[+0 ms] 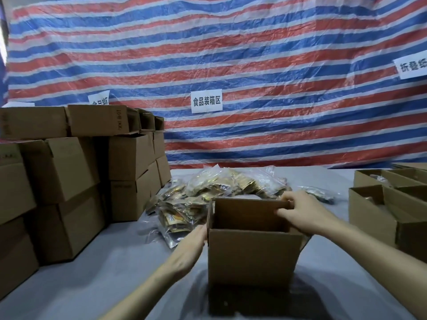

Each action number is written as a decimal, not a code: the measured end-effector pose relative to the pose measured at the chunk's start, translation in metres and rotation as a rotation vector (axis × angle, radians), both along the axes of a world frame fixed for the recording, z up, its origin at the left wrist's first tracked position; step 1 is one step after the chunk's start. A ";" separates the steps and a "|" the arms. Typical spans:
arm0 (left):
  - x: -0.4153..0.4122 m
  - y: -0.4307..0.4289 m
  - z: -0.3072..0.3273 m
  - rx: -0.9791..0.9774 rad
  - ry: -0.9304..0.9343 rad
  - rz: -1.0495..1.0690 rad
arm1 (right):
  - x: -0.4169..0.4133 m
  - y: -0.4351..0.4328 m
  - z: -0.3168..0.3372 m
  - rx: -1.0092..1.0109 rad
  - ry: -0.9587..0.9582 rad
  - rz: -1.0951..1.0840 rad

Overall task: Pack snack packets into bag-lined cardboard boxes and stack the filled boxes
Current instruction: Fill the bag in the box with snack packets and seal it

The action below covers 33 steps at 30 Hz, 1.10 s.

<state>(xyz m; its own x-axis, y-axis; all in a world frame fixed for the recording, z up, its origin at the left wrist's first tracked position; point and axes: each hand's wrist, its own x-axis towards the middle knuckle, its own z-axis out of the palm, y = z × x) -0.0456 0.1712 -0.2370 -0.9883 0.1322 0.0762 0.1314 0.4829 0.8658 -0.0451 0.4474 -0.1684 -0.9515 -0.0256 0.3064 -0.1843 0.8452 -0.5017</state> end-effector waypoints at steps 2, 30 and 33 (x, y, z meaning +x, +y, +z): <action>0.008 -0.006 -0.002 0.259 -0.048 -0.201 | -0.008 0.004 0.005 0.012 -0.144 -0.032; -0.029 -0.014 -0.076 0.378 0.139 -0.242 | -0.069 0.027 -0.126 0.049 -0.260 -0.271; -0.027 -0.012 -0.076 0.385 0.177 -0.202 | -0.070 0.028 -0.134 0.007 -0.165 -0.258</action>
